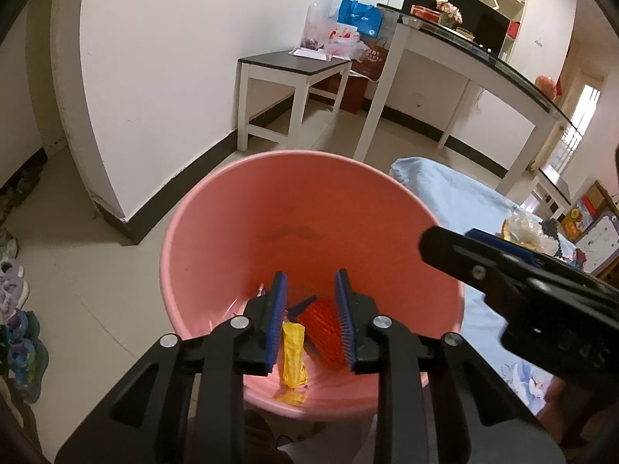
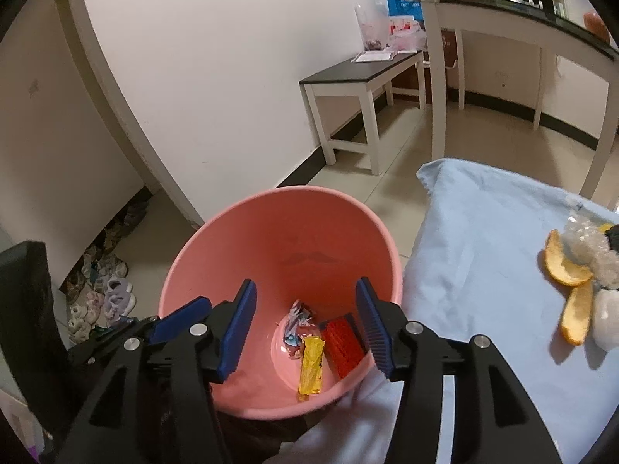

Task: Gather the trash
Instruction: 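Open both tools to drop the yellow bag and red net into the bucket, then return both tools to the table and approach the orange peel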

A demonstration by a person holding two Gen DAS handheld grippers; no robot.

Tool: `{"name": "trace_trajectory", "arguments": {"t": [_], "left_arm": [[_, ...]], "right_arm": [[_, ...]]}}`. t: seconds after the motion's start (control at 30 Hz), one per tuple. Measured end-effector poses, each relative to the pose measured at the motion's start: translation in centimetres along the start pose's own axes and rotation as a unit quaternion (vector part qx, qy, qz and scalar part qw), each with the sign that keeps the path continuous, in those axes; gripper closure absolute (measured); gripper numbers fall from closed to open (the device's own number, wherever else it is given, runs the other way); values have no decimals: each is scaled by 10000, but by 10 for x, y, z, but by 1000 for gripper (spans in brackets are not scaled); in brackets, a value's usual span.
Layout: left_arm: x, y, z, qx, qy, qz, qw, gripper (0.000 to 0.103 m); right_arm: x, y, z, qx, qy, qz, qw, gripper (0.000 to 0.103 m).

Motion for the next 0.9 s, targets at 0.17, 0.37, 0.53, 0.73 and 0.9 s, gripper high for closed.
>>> {"name": "trace_trajectory", "arguments": {"t": [0.17,0.37,0.53,0.73,0.9], "left_arm": [[2,0,-14,161,41,52,9998,77],[16,3,-36,314,206,199,9991,77],[35,4,-56,444,361,320,9979,77],[66,5,-80,635,468,610,9950,77],[87,7,-88,648,524,714,9940,77]], "right_arm": [[-2,0,-34,280,180,-23,9994,50],[-2,3,-79,629,406,22,9972,50],[-3,12,-117,802,543,-43,9953,50],[11,24,-154,941,604,42,9937,50],[30,32,-172,965,607,177,9933,50]]}}
Point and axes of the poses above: each gripper's, at about its wrist camera, not at the fingertips, and z roughly the way its jaws point, x to its right, y to its underside, the point moved 3 cm from there along z, roughly the way its jaws point, and after that the axes turned 7 degrees about x, right-handed, at the moved point
